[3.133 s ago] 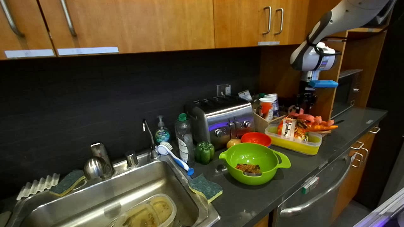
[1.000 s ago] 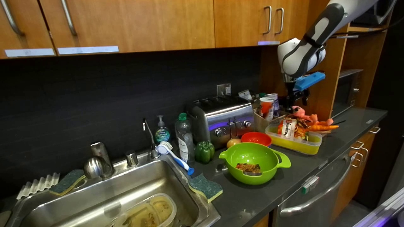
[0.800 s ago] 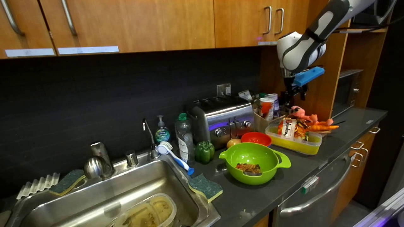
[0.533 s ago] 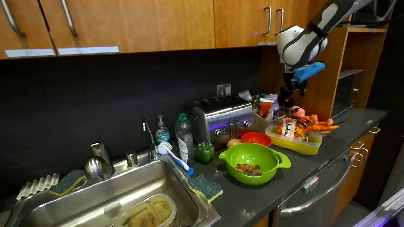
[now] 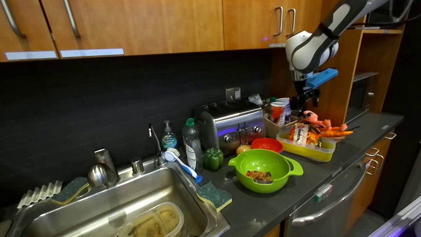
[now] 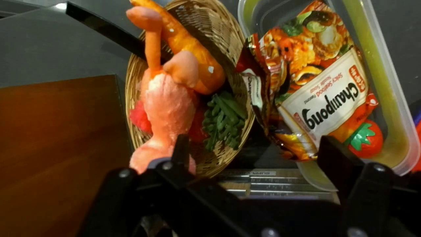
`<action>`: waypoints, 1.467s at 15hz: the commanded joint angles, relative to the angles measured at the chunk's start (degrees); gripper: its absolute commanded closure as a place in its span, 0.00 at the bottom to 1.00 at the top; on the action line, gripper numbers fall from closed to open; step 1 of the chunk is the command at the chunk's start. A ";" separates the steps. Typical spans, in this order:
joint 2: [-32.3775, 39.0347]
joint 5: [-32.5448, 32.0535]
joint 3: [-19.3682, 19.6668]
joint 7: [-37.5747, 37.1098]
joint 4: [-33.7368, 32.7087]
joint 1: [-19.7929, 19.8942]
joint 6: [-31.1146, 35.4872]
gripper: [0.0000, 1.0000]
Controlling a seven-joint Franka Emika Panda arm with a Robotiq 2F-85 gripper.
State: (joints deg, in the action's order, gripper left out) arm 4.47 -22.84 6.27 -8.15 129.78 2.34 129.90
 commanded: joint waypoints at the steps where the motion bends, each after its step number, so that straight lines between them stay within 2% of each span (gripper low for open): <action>1: -0.86 3.18 -1.53 4.31 1.22 0.02 -1.81 0.00; 6: 0.61 8.14 -2.26 12.20 0.76 0.59 -3.99 0.00; 15: 3.95 11.00 -1.10 23.26 -0.21 3.60 -5.43 0.00; 22: 7.56 16.16 -1.62 37.10 -2.05 6.70 -8.37 0.00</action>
State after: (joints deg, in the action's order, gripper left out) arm 10.38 -9.50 5.06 22.75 129.84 7.96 124.27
